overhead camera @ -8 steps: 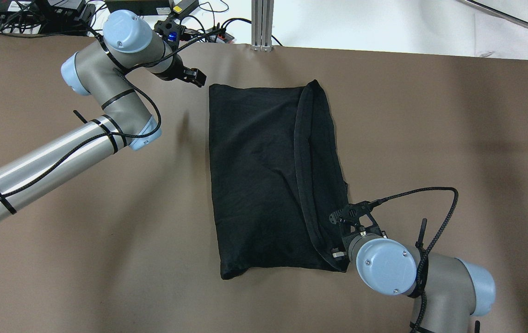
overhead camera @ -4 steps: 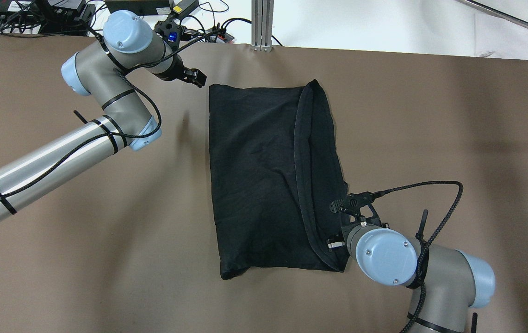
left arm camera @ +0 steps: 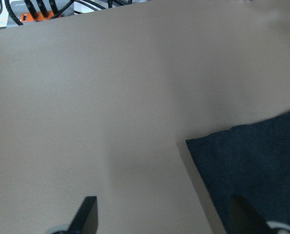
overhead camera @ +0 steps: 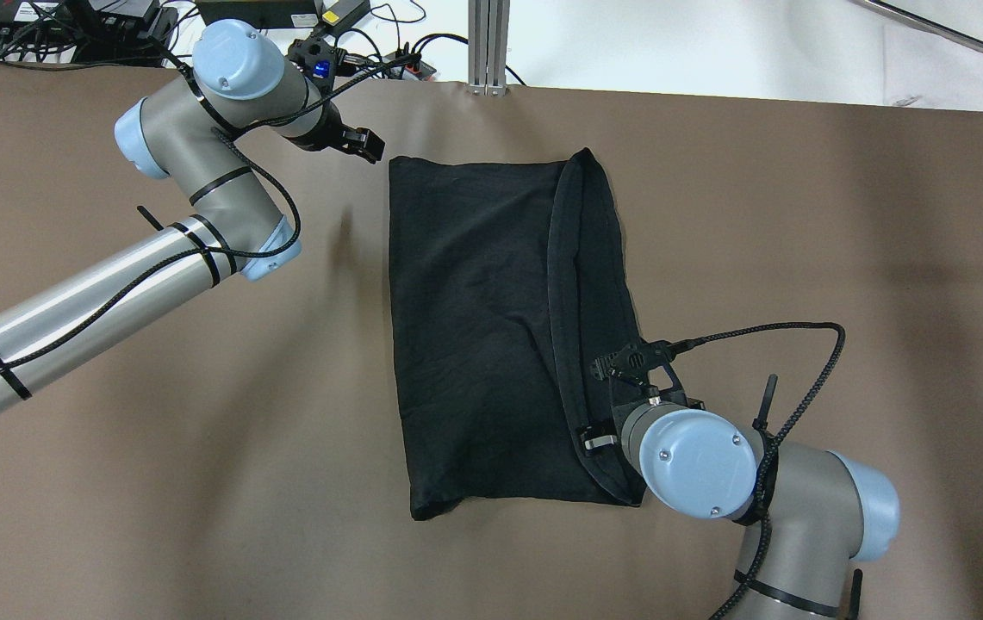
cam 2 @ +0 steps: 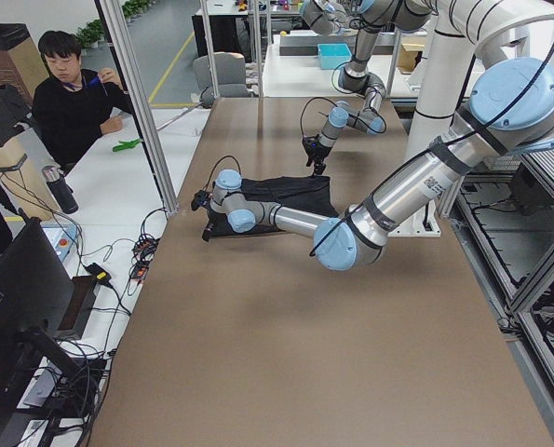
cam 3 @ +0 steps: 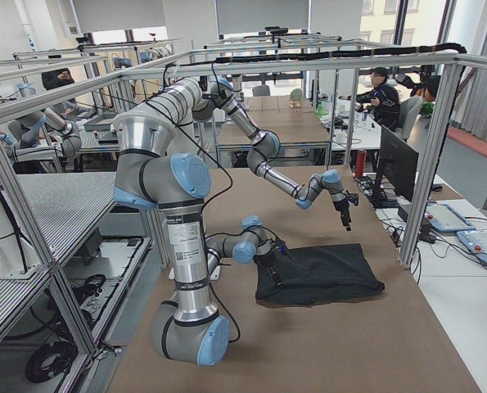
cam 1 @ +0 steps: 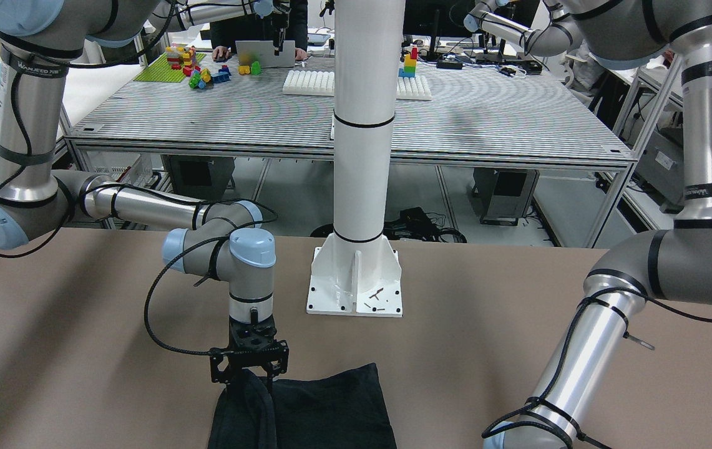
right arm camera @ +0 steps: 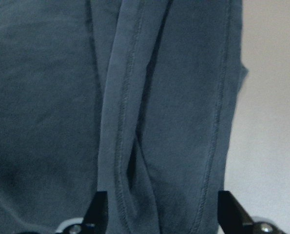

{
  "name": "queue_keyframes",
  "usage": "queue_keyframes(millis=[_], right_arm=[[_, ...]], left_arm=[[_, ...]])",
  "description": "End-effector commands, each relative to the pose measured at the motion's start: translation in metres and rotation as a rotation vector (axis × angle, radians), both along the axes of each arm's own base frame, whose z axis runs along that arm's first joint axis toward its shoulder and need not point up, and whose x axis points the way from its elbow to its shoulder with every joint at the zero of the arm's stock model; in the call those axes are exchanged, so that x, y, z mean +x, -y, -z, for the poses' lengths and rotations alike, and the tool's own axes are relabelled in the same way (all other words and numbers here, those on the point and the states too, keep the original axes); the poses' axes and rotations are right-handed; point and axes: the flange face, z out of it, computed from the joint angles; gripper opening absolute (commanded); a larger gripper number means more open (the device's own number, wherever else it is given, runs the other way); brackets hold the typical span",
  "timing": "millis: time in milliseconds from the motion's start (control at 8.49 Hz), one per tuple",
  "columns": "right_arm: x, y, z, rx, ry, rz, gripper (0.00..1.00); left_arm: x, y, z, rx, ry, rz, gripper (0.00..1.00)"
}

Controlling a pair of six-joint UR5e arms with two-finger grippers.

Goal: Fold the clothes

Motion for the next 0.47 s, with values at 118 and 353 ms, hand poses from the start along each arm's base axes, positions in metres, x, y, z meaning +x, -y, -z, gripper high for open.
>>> queue_keyframes(millis=[118, 353], right_arm=[[-0.031, -0.043, -0.009, 0.075, -0.062, 0.179, 0.52], [-0.032, -0.037, -0.016, 0.159, -0.124, 0.272, 0.45]], left_arm=[[-0.001, 0.000, -0.002, -0.001, 0.001, 0.001, 0.95], [-0.001, 0.000, -0.003, -0.001, 0.001, 0.001, 0.95]])
